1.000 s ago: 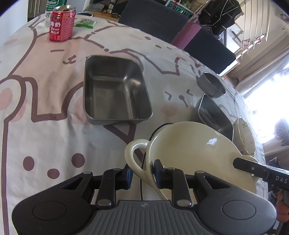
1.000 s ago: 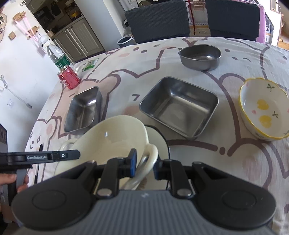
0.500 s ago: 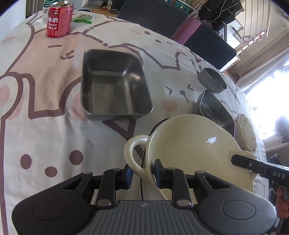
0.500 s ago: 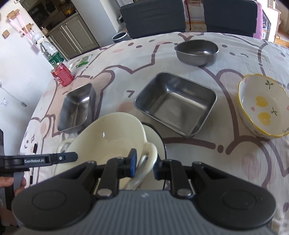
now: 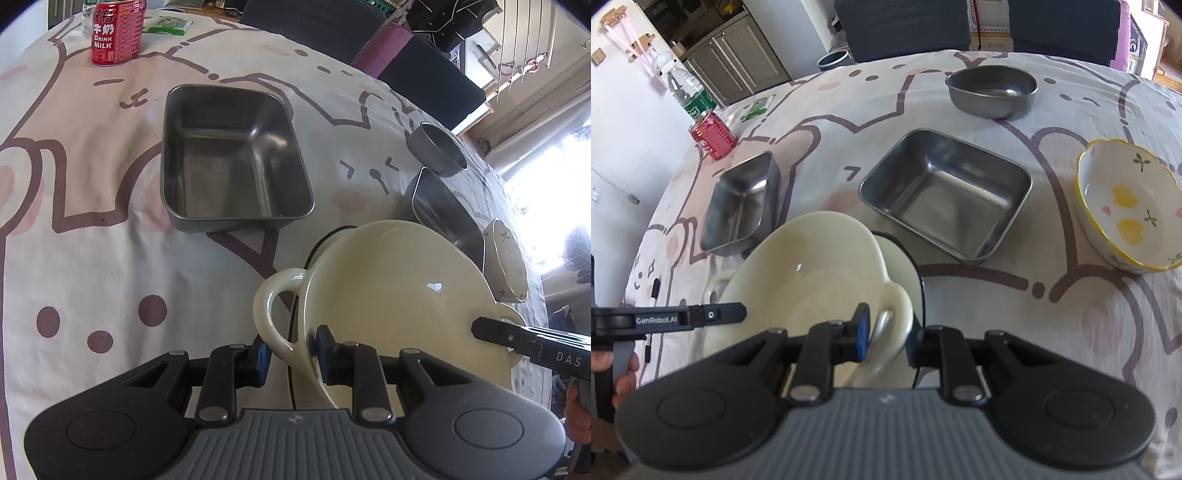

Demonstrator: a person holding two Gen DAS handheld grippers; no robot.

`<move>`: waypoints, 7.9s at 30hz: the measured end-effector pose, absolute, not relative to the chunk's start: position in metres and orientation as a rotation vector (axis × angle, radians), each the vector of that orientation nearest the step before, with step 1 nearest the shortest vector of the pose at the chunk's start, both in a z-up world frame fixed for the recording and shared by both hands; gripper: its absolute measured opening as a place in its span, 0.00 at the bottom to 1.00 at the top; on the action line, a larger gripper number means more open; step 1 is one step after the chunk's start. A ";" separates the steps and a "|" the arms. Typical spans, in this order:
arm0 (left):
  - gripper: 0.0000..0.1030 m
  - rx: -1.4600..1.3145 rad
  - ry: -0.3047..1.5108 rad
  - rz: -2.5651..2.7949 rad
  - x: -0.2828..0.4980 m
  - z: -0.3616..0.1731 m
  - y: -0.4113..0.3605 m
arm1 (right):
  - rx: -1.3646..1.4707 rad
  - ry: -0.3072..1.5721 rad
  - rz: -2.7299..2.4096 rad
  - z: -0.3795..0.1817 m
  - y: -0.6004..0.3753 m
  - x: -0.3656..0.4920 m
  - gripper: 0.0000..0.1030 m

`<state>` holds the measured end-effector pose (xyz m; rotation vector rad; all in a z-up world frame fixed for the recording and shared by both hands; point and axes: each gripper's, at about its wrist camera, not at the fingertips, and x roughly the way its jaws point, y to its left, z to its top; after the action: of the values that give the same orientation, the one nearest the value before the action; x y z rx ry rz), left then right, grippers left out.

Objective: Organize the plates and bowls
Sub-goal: 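Carry the cream bowl with both grippers and lower it onto the white plate, then set the cream bowl down on the white plate with both grippers, then open both grippers to release the cream bowl rim, then move both grippers to the yellow-rimmed lemon-print bowl, then close the left gripper on the lemon bowl rim while the right gripper grasps it too, then lift the lemon-print bowl off the table with both grippers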

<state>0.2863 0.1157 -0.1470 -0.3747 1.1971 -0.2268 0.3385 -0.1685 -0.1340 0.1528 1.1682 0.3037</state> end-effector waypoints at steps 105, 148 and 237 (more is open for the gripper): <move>1.00 -0.084 1.019 -0.189 0.248 -0.077 0.083 | -0.005 1.068 0.369 -0.112 -0.170 0.308 1.00; 0.22 -0.024 0.976 -0.578 0.416 -0.136 -0.198 | 0.515 0.952 -0.206 -0.170 -0.426 0.390 0.38; 0.08 -0.124 0.830 -0.213 0.247 -0.028 0.063 | 0.165 0.888 0.341 -0.051 -0.170 0.324 0.12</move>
<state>0.2475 0.0632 -0.0283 -0.1235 0.8302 -0.2130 0.3240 -0.1695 -0.0512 0.1654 0.8885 0.3414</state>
